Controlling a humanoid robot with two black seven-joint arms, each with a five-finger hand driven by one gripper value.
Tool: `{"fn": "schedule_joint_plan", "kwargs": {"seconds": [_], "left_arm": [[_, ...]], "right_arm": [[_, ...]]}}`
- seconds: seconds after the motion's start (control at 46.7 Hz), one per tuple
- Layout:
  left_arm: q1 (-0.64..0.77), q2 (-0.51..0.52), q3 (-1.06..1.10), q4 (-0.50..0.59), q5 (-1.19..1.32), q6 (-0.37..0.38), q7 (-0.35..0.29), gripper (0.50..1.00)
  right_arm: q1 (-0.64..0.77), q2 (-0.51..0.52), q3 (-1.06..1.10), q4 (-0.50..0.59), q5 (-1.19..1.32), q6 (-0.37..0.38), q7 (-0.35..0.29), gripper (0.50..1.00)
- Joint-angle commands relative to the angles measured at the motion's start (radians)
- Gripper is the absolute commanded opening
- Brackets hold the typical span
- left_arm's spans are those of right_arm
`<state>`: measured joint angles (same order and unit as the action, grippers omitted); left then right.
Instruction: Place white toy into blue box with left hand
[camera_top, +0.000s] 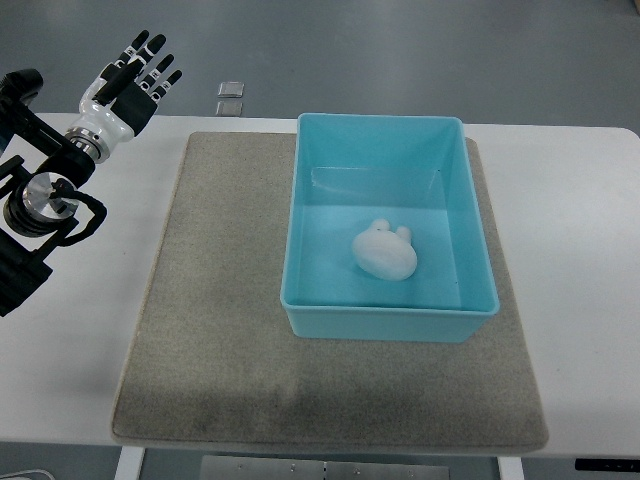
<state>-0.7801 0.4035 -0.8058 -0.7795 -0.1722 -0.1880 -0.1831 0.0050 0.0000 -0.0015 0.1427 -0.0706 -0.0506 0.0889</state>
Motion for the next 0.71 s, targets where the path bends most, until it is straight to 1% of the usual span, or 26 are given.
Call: {"fn": "schedule_joint_plan", "kwargs": {"seconds": [0.0, 0.685], "left_arm": [[0.002, -0.003, 0.0, -0.001, -0.001, 0.002, 0.001, 0.996], [0.03, 0.002, 0.0, -0.003, -0.001, 0.002, 0.002, 0.996]], "right_arm": [[0.0, 0.0, 0.0, 0.0, 0.0, 0.0, 0.0, 0.936], [0.001, 0.0, 0.002, 0.008, 0.0, 0.008, 0.0, 0.936]]}}
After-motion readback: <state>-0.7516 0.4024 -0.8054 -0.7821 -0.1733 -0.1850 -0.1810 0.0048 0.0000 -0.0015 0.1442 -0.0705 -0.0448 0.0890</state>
